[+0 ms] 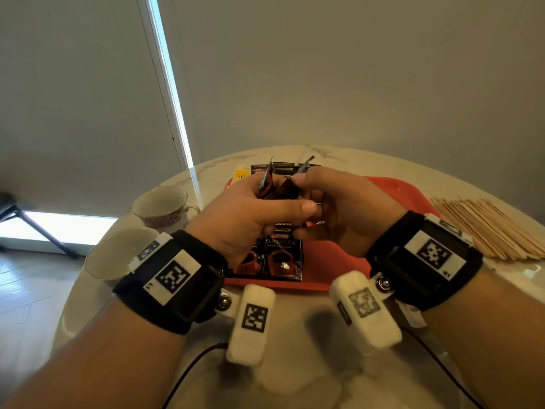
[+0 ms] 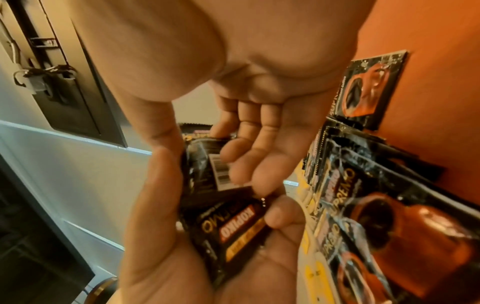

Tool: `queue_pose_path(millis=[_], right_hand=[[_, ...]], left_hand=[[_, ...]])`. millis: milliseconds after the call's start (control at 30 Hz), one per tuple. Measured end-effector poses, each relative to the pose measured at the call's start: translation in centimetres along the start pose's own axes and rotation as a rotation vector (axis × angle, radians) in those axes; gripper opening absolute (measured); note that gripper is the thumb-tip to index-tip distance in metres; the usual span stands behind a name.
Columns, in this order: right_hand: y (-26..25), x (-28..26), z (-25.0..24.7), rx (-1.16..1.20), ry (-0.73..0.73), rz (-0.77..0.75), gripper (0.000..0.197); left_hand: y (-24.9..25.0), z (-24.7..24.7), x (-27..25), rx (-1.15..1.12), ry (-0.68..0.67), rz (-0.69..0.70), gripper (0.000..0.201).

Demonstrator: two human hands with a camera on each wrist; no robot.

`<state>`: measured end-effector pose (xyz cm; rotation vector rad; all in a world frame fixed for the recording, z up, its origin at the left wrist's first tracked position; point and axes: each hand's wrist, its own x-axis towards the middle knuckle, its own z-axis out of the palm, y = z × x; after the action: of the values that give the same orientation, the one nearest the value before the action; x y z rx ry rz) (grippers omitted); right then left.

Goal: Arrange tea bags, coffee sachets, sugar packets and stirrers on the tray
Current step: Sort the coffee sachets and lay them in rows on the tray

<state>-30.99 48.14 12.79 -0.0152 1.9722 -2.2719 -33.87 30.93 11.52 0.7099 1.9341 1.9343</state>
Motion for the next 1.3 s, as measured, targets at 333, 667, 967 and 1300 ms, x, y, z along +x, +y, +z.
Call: queue_pose_path(millis=[333, 667, 967, 1300], right_hand=[[0.7, 0.4, 0.0, -0.014, 0.046, -0.145, 0.042], [0.0, 0.4, -0.6, 0.019, 0.184, -0.145, 0.033], [0.2, 0.5, -1.3, -0.039, 0.091, -0.087, 0.016], [1.1, 0.2, -5.3, -0.068, 0.456, 0.068, 0.013]], left_hand=[[-0.4, -0.1, 0.2, -0.212, 0.303, 0.005, 0.024], [0.0, 0.1, -0.1, -0.188, 0.161, 0.046, 0.051], [-0.3, -0.2, 0.2, -0.236, 0.309, 0.003, 0.035], [-0.2, -0.8, 0.8, -0.426, 0.412, -0.014, 0.011]])
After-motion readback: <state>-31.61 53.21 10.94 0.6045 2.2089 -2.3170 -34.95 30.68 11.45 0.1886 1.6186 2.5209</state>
